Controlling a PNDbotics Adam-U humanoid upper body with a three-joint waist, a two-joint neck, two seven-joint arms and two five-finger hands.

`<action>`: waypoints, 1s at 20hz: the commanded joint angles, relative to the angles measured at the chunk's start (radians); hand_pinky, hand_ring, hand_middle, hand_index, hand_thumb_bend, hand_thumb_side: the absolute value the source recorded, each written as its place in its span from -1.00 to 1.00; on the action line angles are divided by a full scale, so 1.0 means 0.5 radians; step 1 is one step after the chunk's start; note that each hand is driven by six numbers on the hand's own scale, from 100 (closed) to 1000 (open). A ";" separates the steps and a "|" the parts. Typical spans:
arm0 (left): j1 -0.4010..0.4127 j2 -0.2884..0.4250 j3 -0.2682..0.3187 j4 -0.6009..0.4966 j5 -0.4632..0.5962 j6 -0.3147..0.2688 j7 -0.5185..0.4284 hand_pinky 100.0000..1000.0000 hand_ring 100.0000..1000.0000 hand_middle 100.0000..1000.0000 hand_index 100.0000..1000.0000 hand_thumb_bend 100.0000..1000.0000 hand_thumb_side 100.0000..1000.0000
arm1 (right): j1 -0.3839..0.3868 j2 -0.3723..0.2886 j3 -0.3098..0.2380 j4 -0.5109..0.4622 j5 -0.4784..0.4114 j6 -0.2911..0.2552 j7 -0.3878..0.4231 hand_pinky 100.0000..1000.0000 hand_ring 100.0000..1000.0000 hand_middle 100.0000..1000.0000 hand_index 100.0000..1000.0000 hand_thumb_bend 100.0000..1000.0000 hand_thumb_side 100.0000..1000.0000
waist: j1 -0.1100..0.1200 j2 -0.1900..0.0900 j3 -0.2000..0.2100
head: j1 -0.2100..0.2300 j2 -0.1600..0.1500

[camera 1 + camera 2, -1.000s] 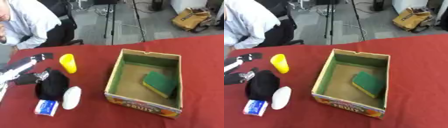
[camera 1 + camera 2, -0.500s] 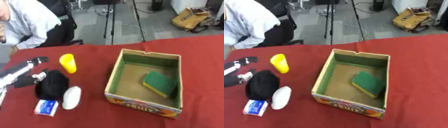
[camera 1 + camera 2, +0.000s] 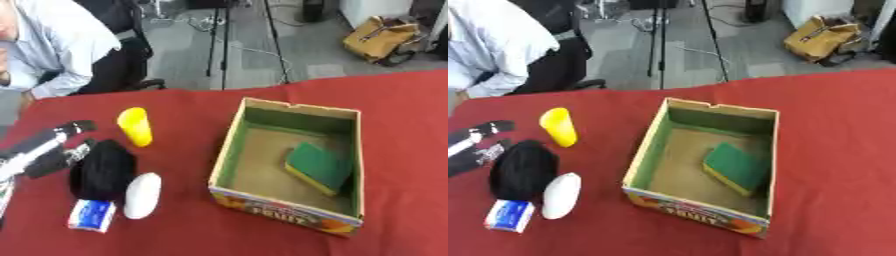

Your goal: Pick up objects on the table and place them in the box.

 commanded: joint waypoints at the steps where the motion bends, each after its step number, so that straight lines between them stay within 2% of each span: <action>1: -0.047 0.039 0.027 0.026 -0.021 -0.016 0.001 1.00 1.00 1.00 1.00 -1.00 1.00 | -0.015 -0.019 -0.002 -0.023 -0.003 0.005 -0.003 0.70 0.62 0.24 0.27 -1.00 1.00 | -0.009 -0.037 -0.004 | 0.008 -0.017; 14: -0.055 0.033 0.037 0.178 -0.076 -0.066 -0.059 1.00 1.00 1.00 1.00 -1.00 1.00 | -0.015 -0.008 0.001 -0.023 -0.004 0.018 0.016 0.70 0.62 0.23 0.26 -1.00 1.00 | -0.009 -0.028 -0.008 | 0.019 -0.018; 20: -0.067 0.027 0.041 0.216 -0.194 -0.061 0.015 1.00 1.00 1.00 1.00 -1.00 1.00 | -0.016 -0.004 0.001 -0.023 -0.003 0.022 0.023 0.71 0.62 0.23 0.26 -1.00 1.00 | -0.006 -0.025 -0.014 | 0.025 -0.020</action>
